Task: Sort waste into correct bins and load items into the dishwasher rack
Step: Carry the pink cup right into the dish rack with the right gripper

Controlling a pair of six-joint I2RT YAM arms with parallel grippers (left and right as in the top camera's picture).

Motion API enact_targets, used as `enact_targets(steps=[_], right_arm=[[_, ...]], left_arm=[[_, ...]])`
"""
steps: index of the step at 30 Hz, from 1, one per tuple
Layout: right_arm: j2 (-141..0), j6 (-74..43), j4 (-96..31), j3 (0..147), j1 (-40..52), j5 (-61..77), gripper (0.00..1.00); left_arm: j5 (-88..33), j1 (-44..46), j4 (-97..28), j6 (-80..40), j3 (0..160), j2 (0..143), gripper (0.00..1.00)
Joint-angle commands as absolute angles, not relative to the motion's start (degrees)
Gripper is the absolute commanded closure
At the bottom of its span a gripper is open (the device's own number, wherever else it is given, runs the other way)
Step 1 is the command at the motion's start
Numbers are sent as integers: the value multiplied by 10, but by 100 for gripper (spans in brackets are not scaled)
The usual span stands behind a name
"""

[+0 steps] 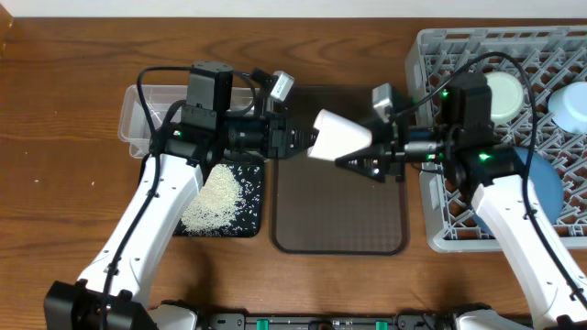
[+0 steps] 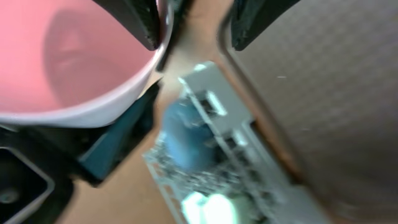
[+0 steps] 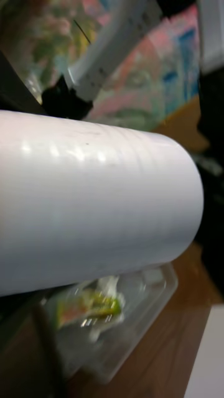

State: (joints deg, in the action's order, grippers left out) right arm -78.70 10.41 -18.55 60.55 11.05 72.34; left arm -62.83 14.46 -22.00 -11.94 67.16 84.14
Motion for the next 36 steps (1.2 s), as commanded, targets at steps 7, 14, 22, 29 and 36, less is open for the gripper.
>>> enact_targets(steps=[7, 14, 22, 29, 36], right_arm=[[-781, 67, -227, 611, 82, 618, 72], [-781, -8, -279, 611, 81, 342, 73], [-780, -98, -339, 612, 81, 38, 80], [-773, -109, -358, 627, 81, -41, 82], [-774, -120, -376, 629, 78, -125, 82]], left_arm=[[-479, 101, -232, -117, 671, 841, 48], [-411, 92, -294, -116, 671, 841, 48], [-378, 92, -354, -112, 670, 842, 48], [-378, 93, -355, -112, 659, 842, 48], [-378, 93, -350, -112, 639, 842, 47]])
